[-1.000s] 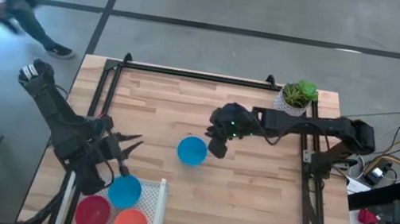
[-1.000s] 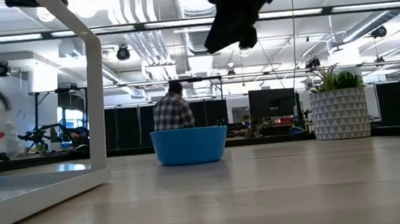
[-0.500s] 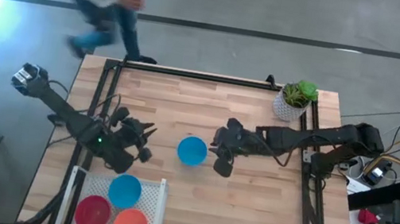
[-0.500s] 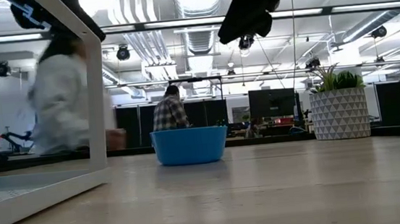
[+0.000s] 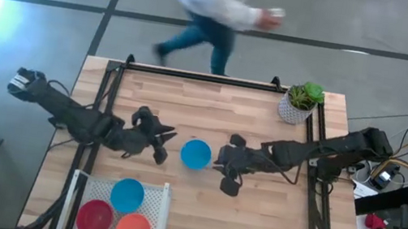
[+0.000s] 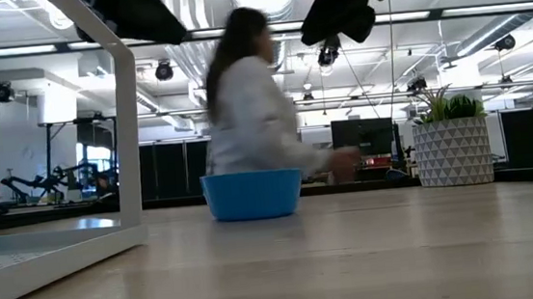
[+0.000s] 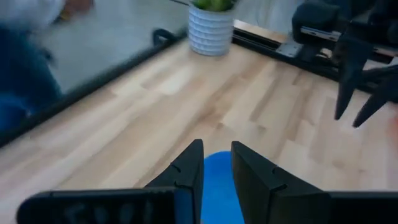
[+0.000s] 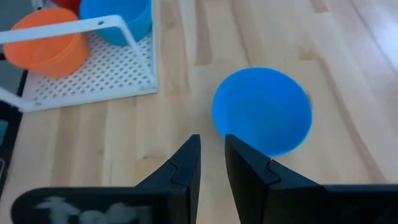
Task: Pick & Place Mini bowls
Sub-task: Stack the blue bowl on top of the blue bowl on the shelf
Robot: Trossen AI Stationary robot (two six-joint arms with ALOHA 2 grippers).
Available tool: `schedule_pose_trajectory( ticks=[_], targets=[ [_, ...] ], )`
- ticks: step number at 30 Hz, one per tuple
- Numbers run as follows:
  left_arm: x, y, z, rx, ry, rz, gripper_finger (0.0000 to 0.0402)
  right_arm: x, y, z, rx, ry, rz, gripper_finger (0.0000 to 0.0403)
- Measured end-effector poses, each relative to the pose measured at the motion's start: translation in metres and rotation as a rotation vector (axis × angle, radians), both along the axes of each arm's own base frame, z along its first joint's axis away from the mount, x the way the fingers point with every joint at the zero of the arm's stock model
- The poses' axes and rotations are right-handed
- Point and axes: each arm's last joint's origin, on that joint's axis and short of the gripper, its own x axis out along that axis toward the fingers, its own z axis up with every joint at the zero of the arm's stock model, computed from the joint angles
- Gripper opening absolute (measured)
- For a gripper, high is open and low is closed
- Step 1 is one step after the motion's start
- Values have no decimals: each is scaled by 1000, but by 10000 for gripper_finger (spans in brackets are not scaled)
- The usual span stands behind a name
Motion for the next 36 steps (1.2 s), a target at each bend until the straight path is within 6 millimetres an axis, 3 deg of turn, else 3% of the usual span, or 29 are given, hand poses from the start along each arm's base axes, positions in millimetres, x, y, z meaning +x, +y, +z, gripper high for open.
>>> schedule_pose_trajectory(
  ticks=[10,18,27,36],
  targets=[
    [20,34,-11,-32,35,95,76,-4,16,0,-31,-1,84,78],
    [46,54,-19,-98,122,16,76,-4,15,0,-42,-2,93,79],
    [69,64,-45,-170,418,-21,76,-4,18,0,-39,-3,96,68],
    [98,63,-72,-273,520,-77,76,-4,17,0,-39,-3,95,79]
  ],
)
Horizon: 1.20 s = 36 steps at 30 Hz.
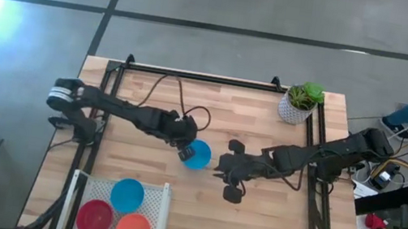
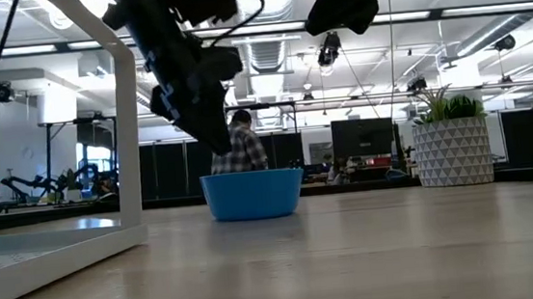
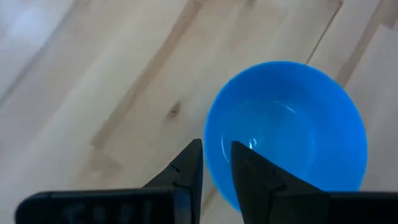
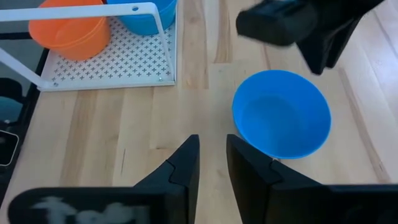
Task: Pick & Place Mini bowls
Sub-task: Stack the blue bowl on top of the blue bowl on the shelf
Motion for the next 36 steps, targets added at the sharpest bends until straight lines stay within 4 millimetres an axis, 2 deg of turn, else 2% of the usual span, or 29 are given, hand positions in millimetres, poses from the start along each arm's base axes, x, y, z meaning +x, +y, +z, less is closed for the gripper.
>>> schedule_pose_trajectory(
  ticks=[5,15,27,36],
  targets=[
    [8,0,-10,-17,26,11,76,0,0,0,0,1,0,82],
    [7,0,-14,-33,33,40,76,0,0,0,-3,1,3,68],
    [12,0,-32,-33,86,43,76,0,0,0,-6,0,5,80],
    [16,0,-44,-66,104,96,76,0,0,0,-5,0,5,68]
  ],
)
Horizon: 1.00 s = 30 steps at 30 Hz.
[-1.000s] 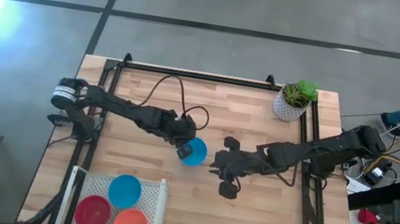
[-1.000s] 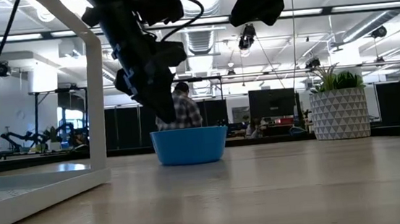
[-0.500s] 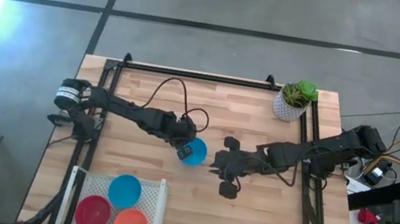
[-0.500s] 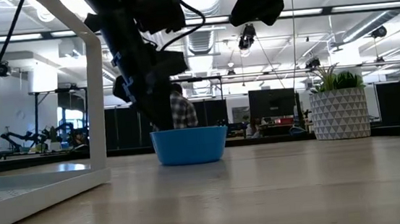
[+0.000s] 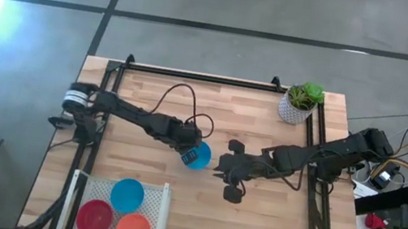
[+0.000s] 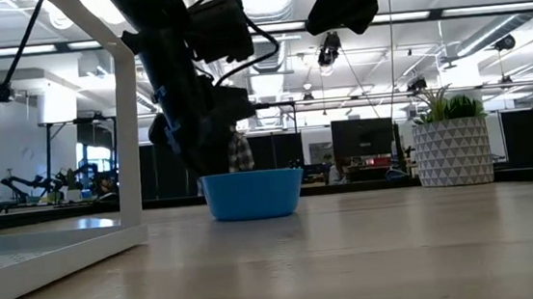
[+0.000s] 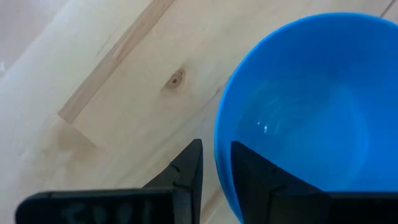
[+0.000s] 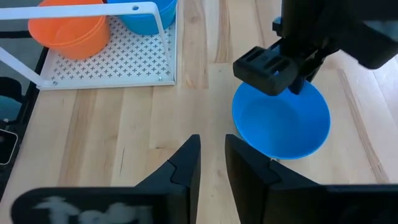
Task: Pick & Place Mini bowls
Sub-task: Stack the blue bowl on top of the blue bowl on the shelf
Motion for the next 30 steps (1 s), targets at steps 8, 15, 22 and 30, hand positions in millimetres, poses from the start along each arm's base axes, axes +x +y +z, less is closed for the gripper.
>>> schedule_pose_trajectory(
  ticks=[8,15,22,30],
  targets=[
    [1,-1,-3,-10,15,-42,47,0,0,0,0,0,0,76],
    [1,-1,1,-4,3,-62,4,0,0,0,0,0,0,82],
    [-11,0,33,37,-67,-91,1,0,0,0,0,0,0,73],
    [-48,1,88,98,-154,-89,1,0,0,0,0,0,0,70]
  ],
)
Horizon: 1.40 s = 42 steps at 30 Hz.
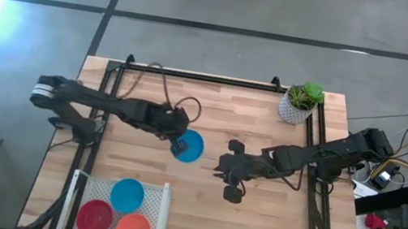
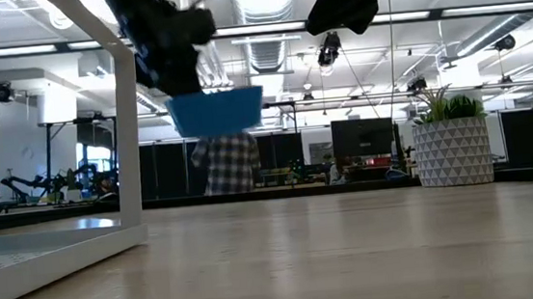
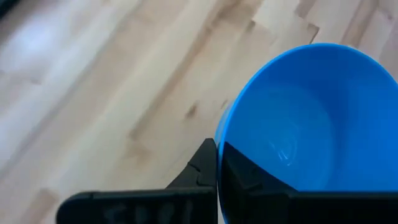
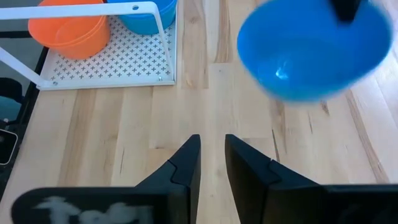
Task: Pick & Place Mini bowls
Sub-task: Stack the blue bowl on top of the blue bowl on the shelf
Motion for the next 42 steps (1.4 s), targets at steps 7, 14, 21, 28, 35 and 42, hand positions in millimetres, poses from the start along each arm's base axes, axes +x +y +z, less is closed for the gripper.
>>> schedule_pose_trajectory(
  ticks=[7,14,21,28,35,42],
  targets=[
    [-44,-1,30,80,50,-15,0,0,0,0,0,0,0,79],
    [-80,-9,41,66,162,-58,0,0,0,0,0,-2,0,74],
    [-100,-25,29,-21,226,-192,0,0,0,0,0,-3,0,68],
    [-111,-46,8,-105,299,-342,0,1,0,0,1,-7,0,78],
    [-120,-65,1,-114,335,-468,0,1,0,1,2,-10,0,75],
    [-124,-81,-1,-158,324,-494,0,1,0,1,3,-13,-1,68]
  ],
)
